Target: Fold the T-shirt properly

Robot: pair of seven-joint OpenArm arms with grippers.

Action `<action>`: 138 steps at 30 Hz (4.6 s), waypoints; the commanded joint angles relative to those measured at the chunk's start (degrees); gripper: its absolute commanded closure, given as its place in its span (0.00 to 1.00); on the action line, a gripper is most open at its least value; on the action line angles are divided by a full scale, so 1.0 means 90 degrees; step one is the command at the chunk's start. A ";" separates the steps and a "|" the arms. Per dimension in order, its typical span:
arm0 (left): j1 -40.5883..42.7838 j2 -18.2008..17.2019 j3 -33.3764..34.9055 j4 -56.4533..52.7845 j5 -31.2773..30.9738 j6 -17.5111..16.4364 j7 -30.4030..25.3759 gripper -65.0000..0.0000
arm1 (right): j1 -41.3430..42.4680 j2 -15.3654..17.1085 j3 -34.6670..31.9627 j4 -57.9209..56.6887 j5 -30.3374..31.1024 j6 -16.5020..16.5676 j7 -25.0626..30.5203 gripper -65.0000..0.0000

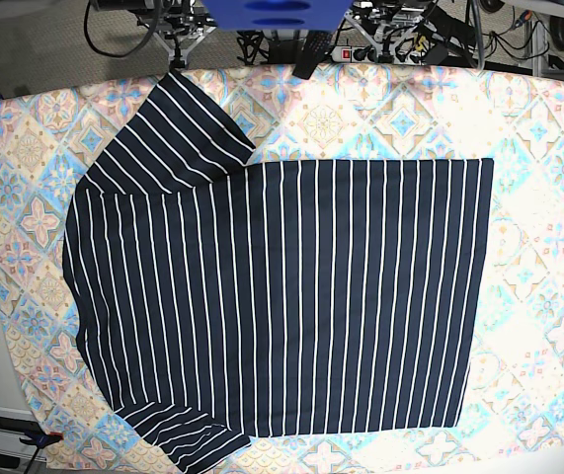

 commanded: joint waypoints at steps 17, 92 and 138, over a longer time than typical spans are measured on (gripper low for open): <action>0.0263 -0.0002 -0.0006 0.0022 -0.0009 0.0011 -0.0065 1.00 | -0.0348 0.0024 -0.0011 0.0289 -0.0043 -0.0013 0.0048 1.00; 0.4932 -0.1194 -0.0602 1.0796 -0.2128 -0.0018 0.0756 0.99 | -0.5818 0.0473 0.1034 1.0106 -0.1547 -0.0042 0.0575 1.00; 0.1913 -0.0871 -0.2478 0.8090 -0.8527 -0.0018 0.3383 0.62 | -0.4773 0.0464 0.0995 1.0810 -0.1537 -0.0042 -0.0958 1.00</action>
